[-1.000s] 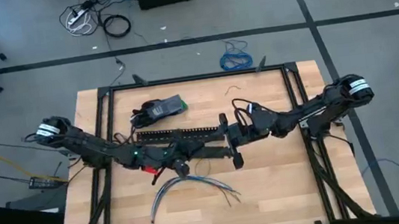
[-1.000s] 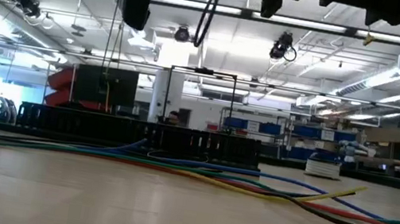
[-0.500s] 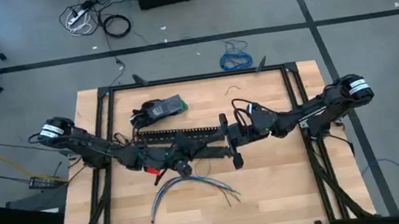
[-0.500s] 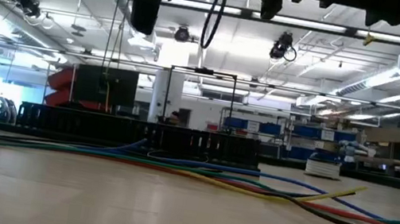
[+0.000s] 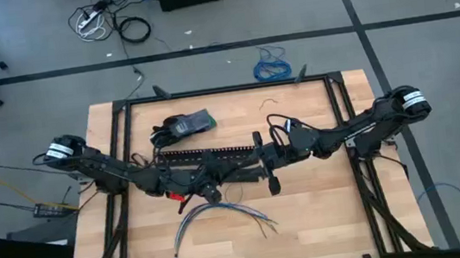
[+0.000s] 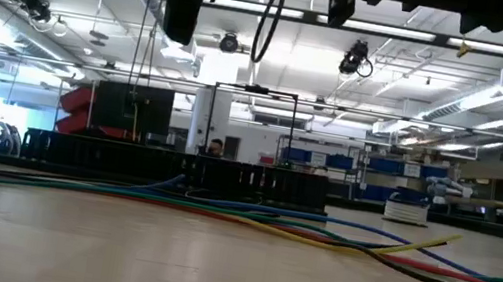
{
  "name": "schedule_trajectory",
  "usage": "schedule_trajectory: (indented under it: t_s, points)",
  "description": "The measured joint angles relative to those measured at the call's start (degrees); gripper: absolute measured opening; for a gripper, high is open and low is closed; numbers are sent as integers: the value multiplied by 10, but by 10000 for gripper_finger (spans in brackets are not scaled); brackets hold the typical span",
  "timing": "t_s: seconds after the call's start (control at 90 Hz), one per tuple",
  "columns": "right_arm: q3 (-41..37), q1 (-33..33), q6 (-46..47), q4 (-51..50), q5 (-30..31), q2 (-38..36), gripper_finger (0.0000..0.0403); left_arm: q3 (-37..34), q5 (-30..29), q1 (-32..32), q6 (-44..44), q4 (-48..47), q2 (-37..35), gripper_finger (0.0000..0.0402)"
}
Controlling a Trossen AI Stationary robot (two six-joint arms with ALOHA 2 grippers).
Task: Ziptie cables
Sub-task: Wrap the right black zip tie on the cables
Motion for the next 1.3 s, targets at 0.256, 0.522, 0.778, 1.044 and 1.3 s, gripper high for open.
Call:
schedule_trajectory:
  t_s: [0.256, 0.522, 0.778, 1.044, 1.3]
  points:
    - [0, 0, -3, -16, 4, 0, 1, 0, 0, 0, -1, -1, 0, 0]
    - [0, 1, 2, -18, 14, 0, 0, 0, -2, 0, -6, -13, 0, 6]
    - [0, 1, 17, -45, 18, 0, 0, 0, -61, -11, -105, -46, 0, 73]
    - [0, 2, 37, -48, 18, 0, 0, 0, -147, -45, -187, -71, -5, 148]
    - [0, 21, 42, -55, 16, 0, 0, -1, -169, -105, -351, -208, -80, 158]
